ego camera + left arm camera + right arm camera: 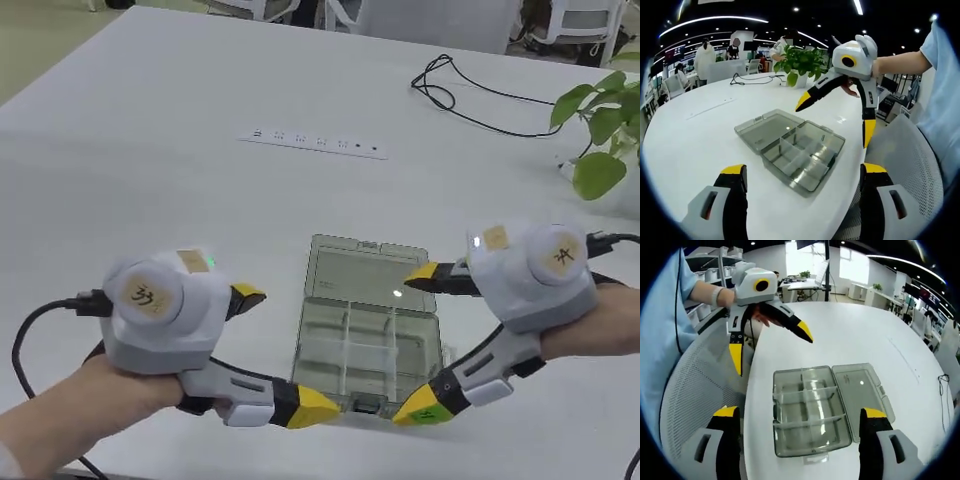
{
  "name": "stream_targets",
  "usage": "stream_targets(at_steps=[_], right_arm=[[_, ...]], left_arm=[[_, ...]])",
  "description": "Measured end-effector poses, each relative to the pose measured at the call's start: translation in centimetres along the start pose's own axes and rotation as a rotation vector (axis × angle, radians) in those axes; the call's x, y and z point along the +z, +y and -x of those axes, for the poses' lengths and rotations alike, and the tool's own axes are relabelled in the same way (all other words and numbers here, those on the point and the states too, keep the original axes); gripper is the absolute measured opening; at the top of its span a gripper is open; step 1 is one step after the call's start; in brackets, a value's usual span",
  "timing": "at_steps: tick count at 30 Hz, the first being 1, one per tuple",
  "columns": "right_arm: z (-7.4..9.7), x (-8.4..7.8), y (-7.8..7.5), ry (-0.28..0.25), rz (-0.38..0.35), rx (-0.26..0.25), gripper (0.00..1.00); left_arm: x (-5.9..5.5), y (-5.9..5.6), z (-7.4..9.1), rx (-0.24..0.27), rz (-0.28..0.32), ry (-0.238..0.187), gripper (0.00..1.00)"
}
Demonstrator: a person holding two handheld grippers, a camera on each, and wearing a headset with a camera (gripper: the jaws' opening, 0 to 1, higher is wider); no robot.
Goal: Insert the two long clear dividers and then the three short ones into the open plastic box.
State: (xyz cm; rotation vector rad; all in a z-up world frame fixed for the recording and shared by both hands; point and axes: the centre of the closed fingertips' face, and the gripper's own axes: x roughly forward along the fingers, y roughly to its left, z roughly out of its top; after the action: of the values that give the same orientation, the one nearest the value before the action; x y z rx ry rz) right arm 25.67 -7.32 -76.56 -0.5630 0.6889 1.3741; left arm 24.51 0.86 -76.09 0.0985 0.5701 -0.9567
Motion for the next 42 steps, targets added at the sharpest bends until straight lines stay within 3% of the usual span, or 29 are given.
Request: stream_targets(at_steps=[7,12,24,34,42], right_arm=[[2.2,-2.3,-0.6,0.003,-0.054,-0.054,1.0],[3.8,-4.4,-1.2,0.009,-0.121,-0.098,1.0],[7.4,-9.4,-2.6,0.049,-0.198,-0.196,0.98],[9.8,-14.3,-2.6,0.159,-0.217,-0.207,0.94],[10.7,-16.8,-2.6,0.257,-0.179,-0.207,0.84]], left_arm=[[-0.3,0.2,0.3,-0.009,-0.011,0.015,0.96],[-0.2,0.4,0.4,-0.008,-0.01,0.006,0.97],[0.0,0.1,0.2,-0.014,-0.005,-0.01,0.97],[0.3,0.2,0.2,-0.004,-0.006,-0.01,0.97],[0.2,0.0,0.5,0.004,-0.004,-0.002,0.97]])
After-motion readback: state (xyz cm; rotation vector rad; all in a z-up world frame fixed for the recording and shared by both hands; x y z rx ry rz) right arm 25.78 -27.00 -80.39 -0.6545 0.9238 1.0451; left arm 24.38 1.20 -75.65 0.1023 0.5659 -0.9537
